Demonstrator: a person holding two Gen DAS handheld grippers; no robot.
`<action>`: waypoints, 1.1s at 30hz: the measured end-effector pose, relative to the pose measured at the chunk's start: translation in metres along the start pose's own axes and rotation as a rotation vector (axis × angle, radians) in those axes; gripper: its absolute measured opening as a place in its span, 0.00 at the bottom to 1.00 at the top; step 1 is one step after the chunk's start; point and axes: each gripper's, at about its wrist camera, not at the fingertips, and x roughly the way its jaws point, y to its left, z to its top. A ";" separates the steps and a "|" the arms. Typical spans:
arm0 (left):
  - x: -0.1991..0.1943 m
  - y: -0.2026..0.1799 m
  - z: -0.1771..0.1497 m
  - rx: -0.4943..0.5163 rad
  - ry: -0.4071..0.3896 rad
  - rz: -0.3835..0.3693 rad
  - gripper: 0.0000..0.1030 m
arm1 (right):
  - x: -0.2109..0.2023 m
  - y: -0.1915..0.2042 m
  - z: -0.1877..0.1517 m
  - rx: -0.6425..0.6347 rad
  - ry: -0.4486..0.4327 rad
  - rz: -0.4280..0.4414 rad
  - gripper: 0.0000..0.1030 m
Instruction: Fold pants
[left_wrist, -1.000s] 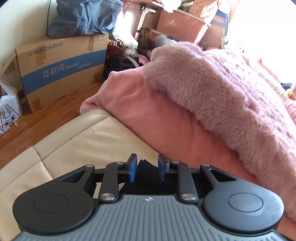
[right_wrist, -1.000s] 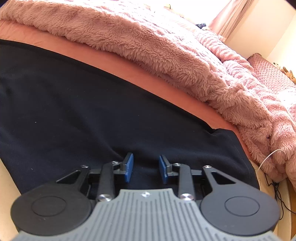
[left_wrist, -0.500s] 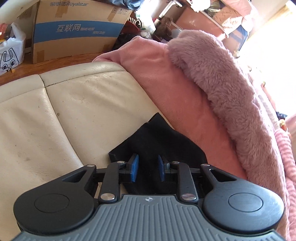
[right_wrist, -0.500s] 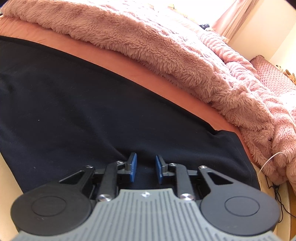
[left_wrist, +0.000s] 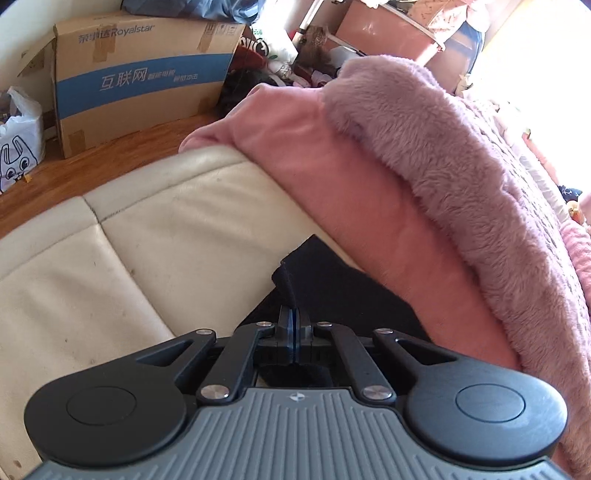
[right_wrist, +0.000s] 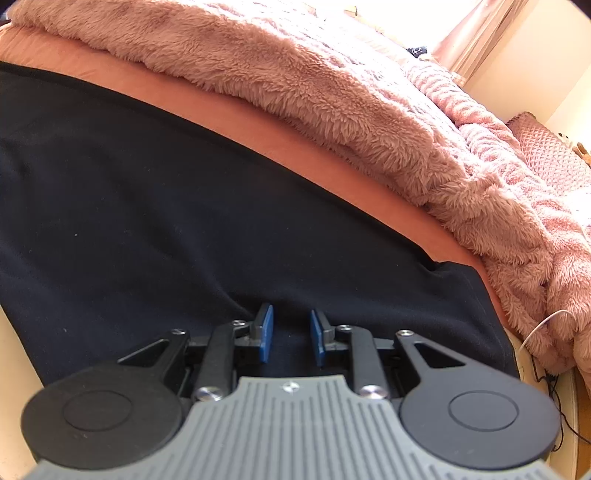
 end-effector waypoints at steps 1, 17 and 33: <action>0.001 0.002 -0.002 -0.013 0.001 -0.002 0.01 | -0.005 0.001 0.001 0.001 -0.009 -0.015 0.18; 0.006 0.009 -0.010 -0.035 0.030 -0.016 0.20 | -0.104 0.107 -0.012 -0.288 -0.077 0.113 0.18; 0.002 0.012 -0.016 -0.011 0.075 -0.049 0.09 | -0.087 0.078 -0.025 -0.169 0.047 0.064 0.00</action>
